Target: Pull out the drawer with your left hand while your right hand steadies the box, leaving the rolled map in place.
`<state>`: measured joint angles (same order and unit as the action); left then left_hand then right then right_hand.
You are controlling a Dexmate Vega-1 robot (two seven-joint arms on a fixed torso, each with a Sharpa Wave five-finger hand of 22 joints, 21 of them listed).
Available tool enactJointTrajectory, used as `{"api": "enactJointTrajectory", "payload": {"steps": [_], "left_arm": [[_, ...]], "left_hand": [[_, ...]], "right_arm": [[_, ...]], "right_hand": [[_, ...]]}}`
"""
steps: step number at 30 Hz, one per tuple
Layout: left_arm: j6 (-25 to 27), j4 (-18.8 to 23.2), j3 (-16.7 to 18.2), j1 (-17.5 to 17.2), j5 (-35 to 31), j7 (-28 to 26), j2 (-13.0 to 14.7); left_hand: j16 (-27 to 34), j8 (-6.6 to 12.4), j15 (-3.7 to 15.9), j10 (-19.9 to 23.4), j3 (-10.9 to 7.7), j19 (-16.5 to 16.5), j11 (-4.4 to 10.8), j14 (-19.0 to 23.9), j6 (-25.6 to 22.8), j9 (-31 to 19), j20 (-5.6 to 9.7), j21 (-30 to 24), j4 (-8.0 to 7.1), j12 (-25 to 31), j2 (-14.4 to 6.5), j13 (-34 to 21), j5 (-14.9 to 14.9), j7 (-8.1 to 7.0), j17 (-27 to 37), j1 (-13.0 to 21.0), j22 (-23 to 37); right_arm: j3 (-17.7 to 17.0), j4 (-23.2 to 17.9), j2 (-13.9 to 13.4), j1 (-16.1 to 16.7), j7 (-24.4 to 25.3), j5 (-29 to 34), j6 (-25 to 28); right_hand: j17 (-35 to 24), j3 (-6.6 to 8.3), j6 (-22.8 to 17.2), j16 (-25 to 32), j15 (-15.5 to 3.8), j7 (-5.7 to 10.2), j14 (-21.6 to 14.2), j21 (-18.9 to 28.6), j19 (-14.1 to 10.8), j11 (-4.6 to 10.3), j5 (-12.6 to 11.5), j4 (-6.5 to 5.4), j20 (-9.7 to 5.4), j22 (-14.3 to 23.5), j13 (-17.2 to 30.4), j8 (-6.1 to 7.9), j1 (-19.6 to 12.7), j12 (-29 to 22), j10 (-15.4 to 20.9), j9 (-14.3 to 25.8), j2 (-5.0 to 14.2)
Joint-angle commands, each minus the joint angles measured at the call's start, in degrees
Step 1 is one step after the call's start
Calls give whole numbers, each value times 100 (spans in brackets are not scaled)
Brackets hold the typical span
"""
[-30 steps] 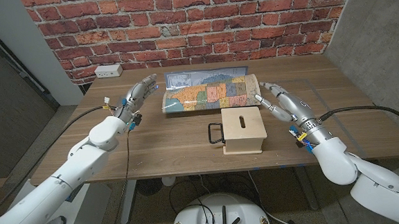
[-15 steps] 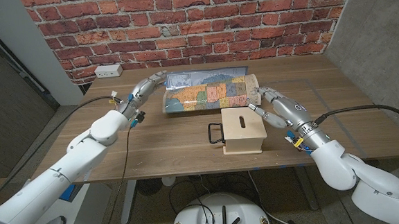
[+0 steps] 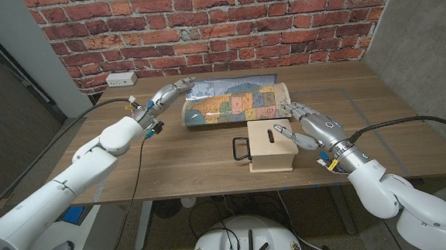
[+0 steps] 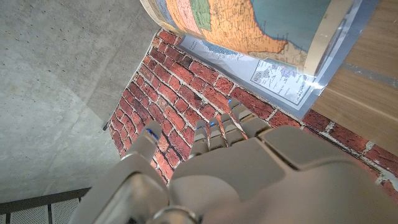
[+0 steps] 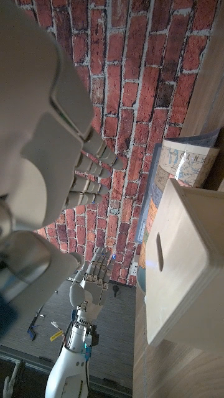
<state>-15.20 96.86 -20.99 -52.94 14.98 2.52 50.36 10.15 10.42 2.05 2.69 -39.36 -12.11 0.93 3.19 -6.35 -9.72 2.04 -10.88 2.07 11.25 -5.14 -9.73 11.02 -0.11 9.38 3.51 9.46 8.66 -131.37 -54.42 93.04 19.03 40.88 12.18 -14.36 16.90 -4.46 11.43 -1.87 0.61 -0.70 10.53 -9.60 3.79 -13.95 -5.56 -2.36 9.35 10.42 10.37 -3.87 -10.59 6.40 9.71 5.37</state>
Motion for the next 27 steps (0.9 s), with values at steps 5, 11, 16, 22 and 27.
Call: {"api": "enactJointTrajectory", "payload": {"steps": [5, 11, 16, 22, 27], "left_arm": [[-342, 36, -93, 188, -537, 378, 228], [-602, -13, -110, 196, -801, 400, 291], [-693, -18, -119, 195, -949, 392, 293], [-854, 8, -115, 155, -1426, 190, 320], [-1064, -29, -126, 102, -1738, 83, 350]], "left_hand": [[5, 44, 40, 62, -27, -58, 49, 55, -73, -23, 395, -19, 35, 19, -352, -33, -23, 0, 20, 42, 16], [11, 56, 82, 94, -37, -82, 91, 85, -138, -24, 423, -22, 34, 20, -353, -34, -26, -17, 24, 27, 16], [11, 54, 106, 115, -44, -94, 113, 98, -155, -25, 431, -22, 38, 21, -351, -34, -27, -34, 23, 22, 16], [12, 54, 136, 128, -51, -103, 138, 116, -179, -26, 445, -21, 43, 18, -346, -34, -29, -49, 23, 16, 16], [13, 55, 171, 145, -41, -112, 188, 128, -211, -27, 472, -19, 30, 16, -327, -35, -34, -78, 30, -16, 17]], "right_arm": [[-95, -254, -378, 405, -311, 486, 332], [-102, -318, -417, 551, -329, 659, 365], [-83, -353, -438, 632, -362, 808, 402], [-87, -425, -467, 750, -493, 1016, 538], [-164, -475, -575, 844, -655, 1093, 528]], "right_hand": [[8, 66, 74, -11, -331, 25, 84, -25, 72, 33, 24, -9, -313, 15, 13, -14, -6, 20, -55, 22, 200], [17, 85, 112, -10, -338, 25, 97, -27, 100, 34, 31, -5, -308, 15, 13, -19, -10, 19, -77, 22, 208], [22, 94, 116, -1, -334, 27, 85, -33, 129, 39, 36, -5, -305, 16, 12, -15, -9, 15, -78, 23, 210], [36, 119, 91, 40, -291, -4, -12, -17, 123, -5, 48, -4, -296, 16, 12, 6, -8, -18, -13, 24, 219], [41, 129, 80, 48, -292, -17, -32, -13, 121, -12, 53, -6, -308, 16, 12, 12, -7, -20, -8, 24, 228]]}}
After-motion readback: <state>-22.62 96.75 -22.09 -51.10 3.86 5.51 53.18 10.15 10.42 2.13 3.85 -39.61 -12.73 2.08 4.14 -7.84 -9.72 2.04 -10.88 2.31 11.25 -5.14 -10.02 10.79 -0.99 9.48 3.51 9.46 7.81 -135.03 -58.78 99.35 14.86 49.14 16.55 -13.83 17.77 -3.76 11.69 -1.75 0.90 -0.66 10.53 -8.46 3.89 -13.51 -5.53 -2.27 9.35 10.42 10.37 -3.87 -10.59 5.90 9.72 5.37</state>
